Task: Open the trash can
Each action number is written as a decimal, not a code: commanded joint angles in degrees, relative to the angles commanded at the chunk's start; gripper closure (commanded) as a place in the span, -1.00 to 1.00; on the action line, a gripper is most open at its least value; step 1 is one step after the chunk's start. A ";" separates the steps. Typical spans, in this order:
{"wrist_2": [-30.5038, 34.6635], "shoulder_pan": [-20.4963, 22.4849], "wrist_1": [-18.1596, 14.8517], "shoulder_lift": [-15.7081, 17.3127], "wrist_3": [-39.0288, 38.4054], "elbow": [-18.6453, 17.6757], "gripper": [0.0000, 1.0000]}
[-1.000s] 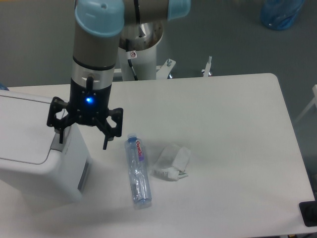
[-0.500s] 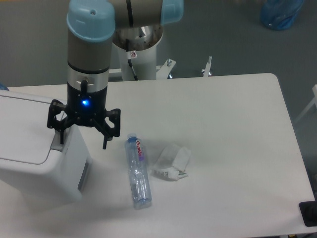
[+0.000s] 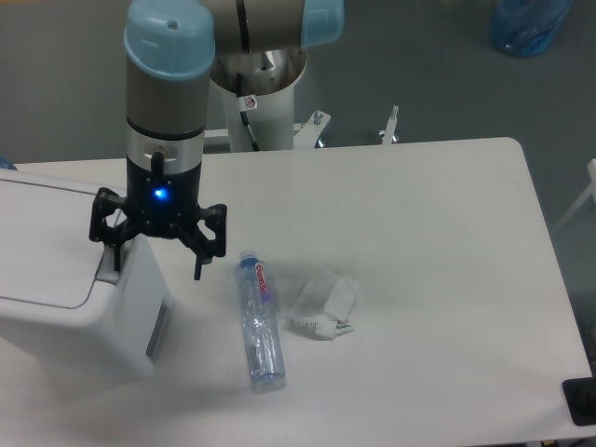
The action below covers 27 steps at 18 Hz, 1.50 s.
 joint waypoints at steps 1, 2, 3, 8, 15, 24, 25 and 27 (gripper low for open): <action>0.00 -0.09 0.00 0.00 0.00 -0.09 -1.00; 0.00 -0.09 0.00 0.00 -0.09 -0.09 -1.00; 0.00 0.00 0.09 0.00 -0.09 -0.09 -1.00; 0.00 0.00 0.00 0.17 0.00 0.35 -1.00; 1.75 0.96 1.49 -0.26 2.36 2.72 -1.00; 13.62 9.13 1.23 -5.70 27.14 1.50 -1.00; 13.62 9.84 1.58 -6.84 28.81 1.06 -1.00; 13.71 11.68 1.50 -8.87 31.54 1.05 -1.00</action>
